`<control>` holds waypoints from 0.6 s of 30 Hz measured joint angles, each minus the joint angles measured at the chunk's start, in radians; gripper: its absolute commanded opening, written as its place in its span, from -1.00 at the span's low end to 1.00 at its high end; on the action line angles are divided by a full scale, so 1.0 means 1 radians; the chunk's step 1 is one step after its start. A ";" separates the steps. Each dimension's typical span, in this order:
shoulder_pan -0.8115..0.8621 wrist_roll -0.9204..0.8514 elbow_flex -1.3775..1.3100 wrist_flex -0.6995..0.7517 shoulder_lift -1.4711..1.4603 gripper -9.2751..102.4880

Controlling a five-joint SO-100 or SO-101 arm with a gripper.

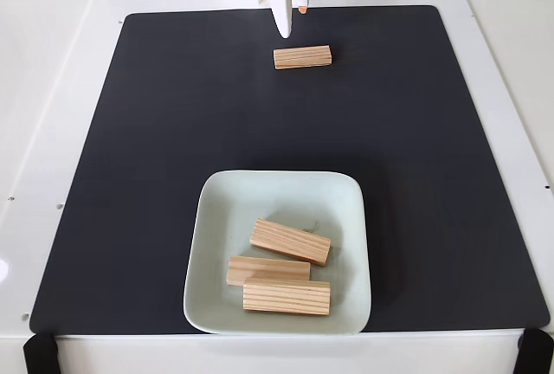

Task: Pick up the wooden block and place them on the plate.

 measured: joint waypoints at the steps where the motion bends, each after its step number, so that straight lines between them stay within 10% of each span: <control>1: -0.014 0.000 0.000 -0.018 -0.011 -0.29; 18: -0.057 -0.051 -0.060 -0.288 -0.301 -0.29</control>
